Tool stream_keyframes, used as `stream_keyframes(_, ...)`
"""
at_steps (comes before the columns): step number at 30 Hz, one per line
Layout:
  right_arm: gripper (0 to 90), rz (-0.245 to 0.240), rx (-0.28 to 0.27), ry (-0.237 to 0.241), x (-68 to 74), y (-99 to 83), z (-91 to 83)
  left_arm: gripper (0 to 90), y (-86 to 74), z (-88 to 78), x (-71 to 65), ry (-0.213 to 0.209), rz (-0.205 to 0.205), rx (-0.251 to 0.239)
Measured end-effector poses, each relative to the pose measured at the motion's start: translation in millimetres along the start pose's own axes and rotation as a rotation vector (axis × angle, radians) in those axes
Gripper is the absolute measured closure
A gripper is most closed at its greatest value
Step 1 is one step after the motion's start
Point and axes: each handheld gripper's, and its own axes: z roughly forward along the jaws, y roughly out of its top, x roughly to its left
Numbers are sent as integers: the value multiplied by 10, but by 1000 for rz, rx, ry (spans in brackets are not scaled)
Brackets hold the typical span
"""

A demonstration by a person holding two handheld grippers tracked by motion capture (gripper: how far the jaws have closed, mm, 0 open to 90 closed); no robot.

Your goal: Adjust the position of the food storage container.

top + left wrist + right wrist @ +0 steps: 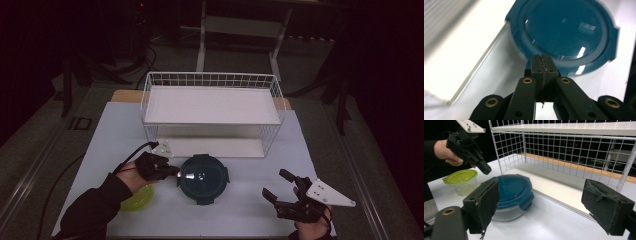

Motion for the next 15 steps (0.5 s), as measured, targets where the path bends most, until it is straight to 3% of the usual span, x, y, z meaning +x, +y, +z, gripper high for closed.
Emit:
stream_keyframes(5,145,-4,2,-1,9,2,3,890,-67,132,28,4,5,65)
stream_keyframes(8,145,-3,1,-3,4,0,2,890,-45,147,15,-15,4,41)
stream_keyframes(11,145,1,7,-1,2,-5,10,890,19,147,-10,1,26,47)
stream_keyframes(15,145,-7,8,3,13,-5,13,891,46,150,-15,0,19,40)
